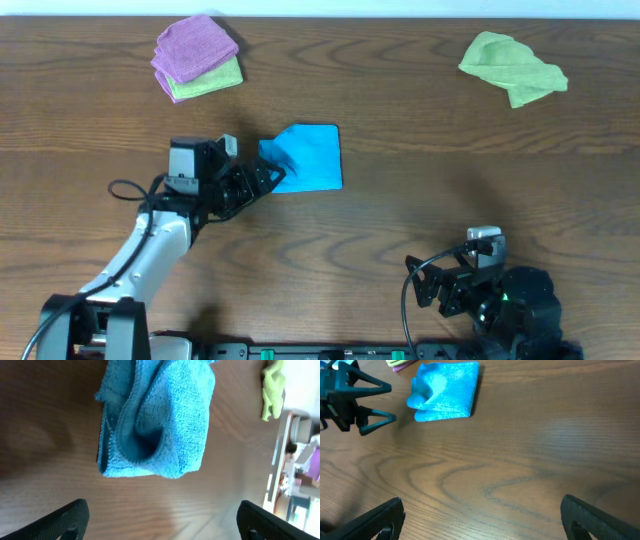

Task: Fold the cloth
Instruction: 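Retract the right gripper to rest and grasp the folded blue cloth with the left, then lift the folded blue cloth with the left gripper and carry it to the back-left stack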

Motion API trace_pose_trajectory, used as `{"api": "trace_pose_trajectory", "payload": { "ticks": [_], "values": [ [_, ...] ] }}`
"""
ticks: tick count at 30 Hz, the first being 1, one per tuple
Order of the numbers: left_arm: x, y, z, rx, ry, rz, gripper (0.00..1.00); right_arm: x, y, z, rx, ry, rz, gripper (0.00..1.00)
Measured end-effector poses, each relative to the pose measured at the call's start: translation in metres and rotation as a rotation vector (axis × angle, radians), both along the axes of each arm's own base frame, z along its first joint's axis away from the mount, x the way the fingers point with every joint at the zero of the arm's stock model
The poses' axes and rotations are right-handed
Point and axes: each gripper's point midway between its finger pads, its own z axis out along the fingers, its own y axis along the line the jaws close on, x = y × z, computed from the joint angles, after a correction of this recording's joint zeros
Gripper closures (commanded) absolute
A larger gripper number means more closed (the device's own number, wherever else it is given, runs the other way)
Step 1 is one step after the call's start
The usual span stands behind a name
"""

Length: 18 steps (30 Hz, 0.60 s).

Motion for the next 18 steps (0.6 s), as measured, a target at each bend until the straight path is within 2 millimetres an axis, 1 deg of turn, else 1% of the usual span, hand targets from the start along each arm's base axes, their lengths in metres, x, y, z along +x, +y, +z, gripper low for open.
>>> {"api": "trace_pose_trajectory", "payload": {
  "ticks": [6,10,15,18],
  "values": [
    [-0.005,-0.003,-0.013,-0.014,0.057,0.064,0.05,-0.001,0.0,-0.001,-0.001,0.006,-0.001,0.01],
    [-0.001,-0.007,-0.021,-0.024,0.082,0.089,0.05,-0.001,0.0,-0.001,-0.001,0.007,-0.001,0.01],
    [0.004,-0.014,-0.039,-0.042,0.122,0.106,0.05,-0.001,0.0,-0.001,-0.001,0.007,-0.001,0.01],
    [0.008,-0.018,-0.044,-0.057,0.127,0.114,0.04,-0.001,0.0,-0.002,-0.001,0.008,-0.001,0.0]
  ]
}}
